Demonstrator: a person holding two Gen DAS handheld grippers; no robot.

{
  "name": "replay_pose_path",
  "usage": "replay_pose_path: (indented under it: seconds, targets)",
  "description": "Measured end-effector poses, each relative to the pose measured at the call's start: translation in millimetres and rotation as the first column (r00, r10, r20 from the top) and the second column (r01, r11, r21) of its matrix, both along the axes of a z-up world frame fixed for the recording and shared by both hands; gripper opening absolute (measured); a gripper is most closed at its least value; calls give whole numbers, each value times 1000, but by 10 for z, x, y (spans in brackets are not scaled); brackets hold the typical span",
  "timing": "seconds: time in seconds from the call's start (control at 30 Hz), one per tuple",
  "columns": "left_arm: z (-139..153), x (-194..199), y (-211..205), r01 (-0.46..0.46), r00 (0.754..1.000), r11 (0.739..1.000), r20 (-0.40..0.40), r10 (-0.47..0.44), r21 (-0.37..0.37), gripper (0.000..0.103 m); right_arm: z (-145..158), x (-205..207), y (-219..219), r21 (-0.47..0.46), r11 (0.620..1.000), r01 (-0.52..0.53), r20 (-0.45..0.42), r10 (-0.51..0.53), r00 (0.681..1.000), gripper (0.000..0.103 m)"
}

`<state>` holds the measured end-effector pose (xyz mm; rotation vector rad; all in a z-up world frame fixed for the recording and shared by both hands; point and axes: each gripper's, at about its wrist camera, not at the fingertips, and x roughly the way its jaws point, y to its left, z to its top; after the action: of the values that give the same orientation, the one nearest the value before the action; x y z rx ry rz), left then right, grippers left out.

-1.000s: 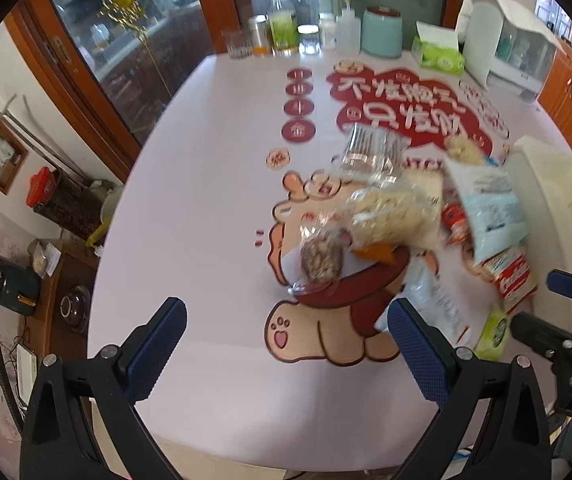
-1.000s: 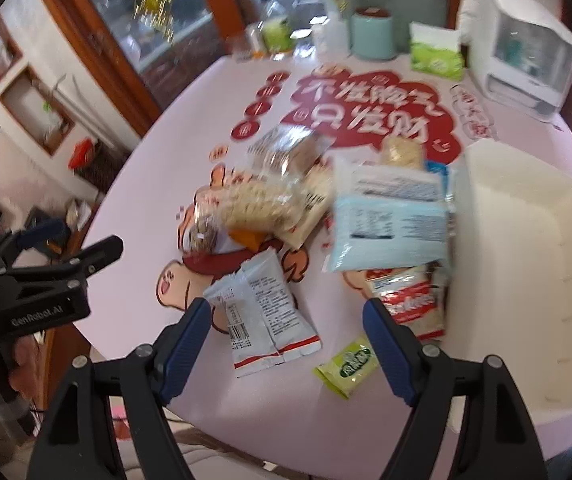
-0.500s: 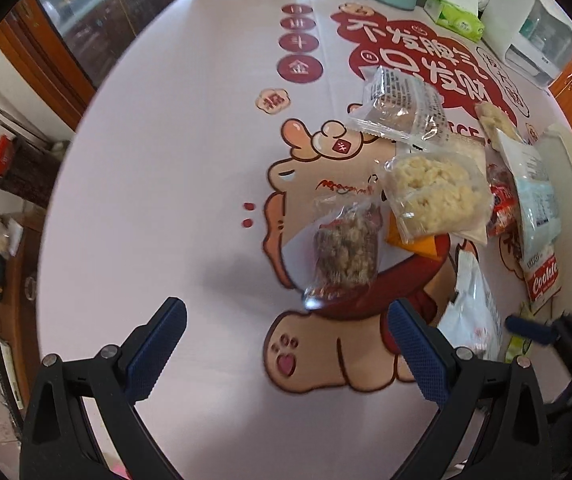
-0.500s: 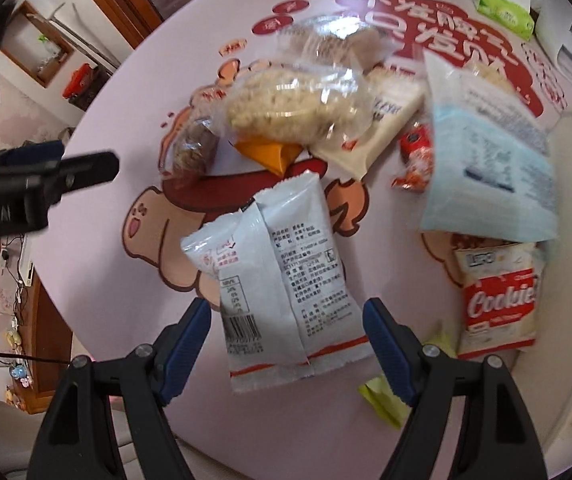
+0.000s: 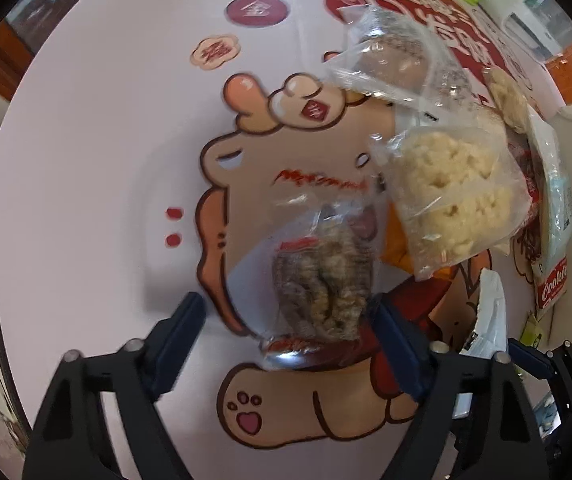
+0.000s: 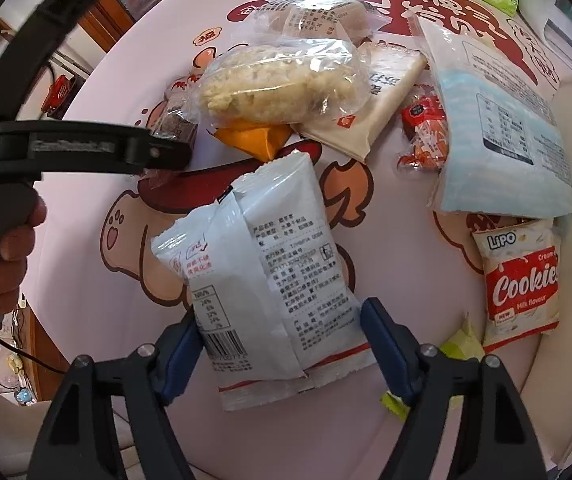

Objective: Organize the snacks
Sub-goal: 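Grasp the clear bag of brown nuts with left gripper while right grasps white printed bag, then carry both bags into the white tray and open both grippers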

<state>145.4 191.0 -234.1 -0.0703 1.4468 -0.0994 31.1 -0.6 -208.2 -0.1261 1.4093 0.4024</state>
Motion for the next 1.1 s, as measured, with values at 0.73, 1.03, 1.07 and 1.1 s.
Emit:
replay_pose_path:
  seconds: [0.73,1.03,1.07,1.1]
  targets:
    - [619,-595,-437,45,990,998,134,-50,40,47,428,-137,-355,131,991,11,97,-23,995,33]
    - [1596,-956,-1133,176,922,984,352,-159,-16,47,1263,-230,-987,216,970,108,256,-163,953,33]
    - [1704,-970,-1275,198,910,980,376,-175,-23,47,1369,-248,-1102,226,965,130,276,-191,942,33]
    - [1766,-959,-1373,214,901,977,391,-188,-24,47,1446,-245,-1175,232,961,149,293,-215,932,33]
